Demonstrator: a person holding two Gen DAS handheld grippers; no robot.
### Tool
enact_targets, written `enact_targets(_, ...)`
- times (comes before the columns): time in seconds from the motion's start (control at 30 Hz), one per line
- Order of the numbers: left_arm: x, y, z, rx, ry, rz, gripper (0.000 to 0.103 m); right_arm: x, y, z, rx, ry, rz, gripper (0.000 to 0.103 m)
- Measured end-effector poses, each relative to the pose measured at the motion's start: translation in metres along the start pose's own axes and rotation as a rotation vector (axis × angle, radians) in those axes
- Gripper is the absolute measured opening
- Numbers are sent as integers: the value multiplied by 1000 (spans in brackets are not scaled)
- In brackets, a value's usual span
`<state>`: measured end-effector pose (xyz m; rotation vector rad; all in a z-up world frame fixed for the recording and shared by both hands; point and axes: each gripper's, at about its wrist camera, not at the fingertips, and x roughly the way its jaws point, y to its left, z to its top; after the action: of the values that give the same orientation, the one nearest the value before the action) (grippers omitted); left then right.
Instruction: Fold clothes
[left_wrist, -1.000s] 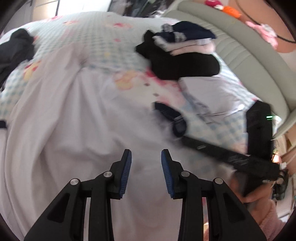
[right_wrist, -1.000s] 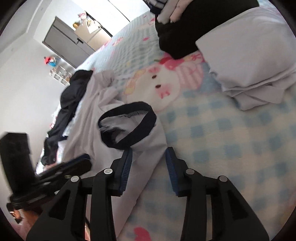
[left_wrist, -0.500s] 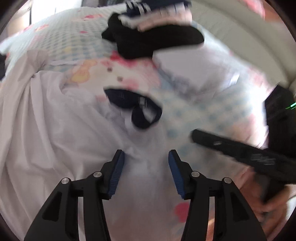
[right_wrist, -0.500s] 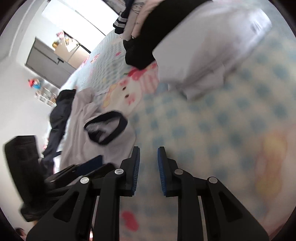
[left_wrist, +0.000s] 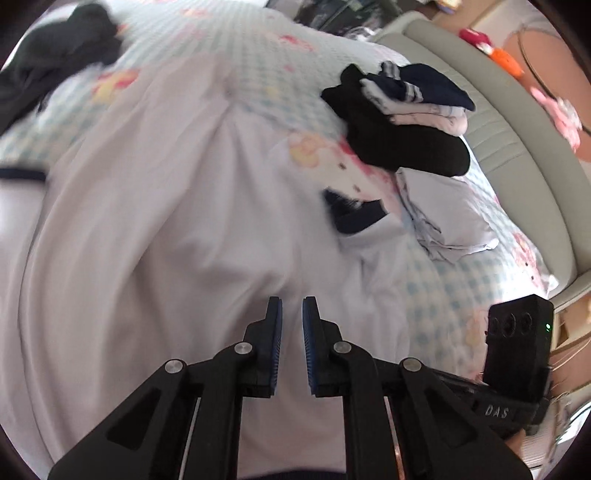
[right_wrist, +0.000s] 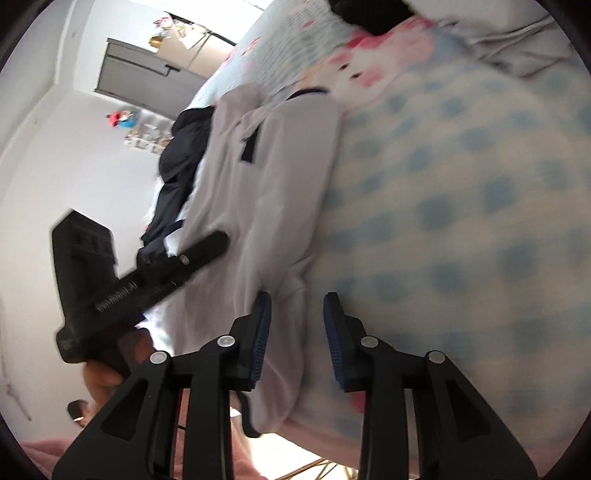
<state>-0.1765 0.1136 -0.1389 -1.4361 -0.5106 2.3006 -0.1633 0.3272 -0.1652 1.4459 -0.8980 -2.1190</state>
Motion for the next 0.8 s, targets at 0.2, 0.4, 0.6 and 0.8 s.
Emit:
enact_targets(0.2,-2,-11,-31,62,22,-25,13,8,21,-3,-86,-32,35,33)
enact_targets(0.4,7,-13,-41,74,68,-26,13,28,24,-4,-122,-37,-82,30)
enact_targets(0.6,5,-8,-44,71,69,14,13,-2,11,-21,-75,-104,-153,7)
enact_targets(0.8,5,7,-50,53,92,33,13,-46,-7,-46,3,-206,-270,6)
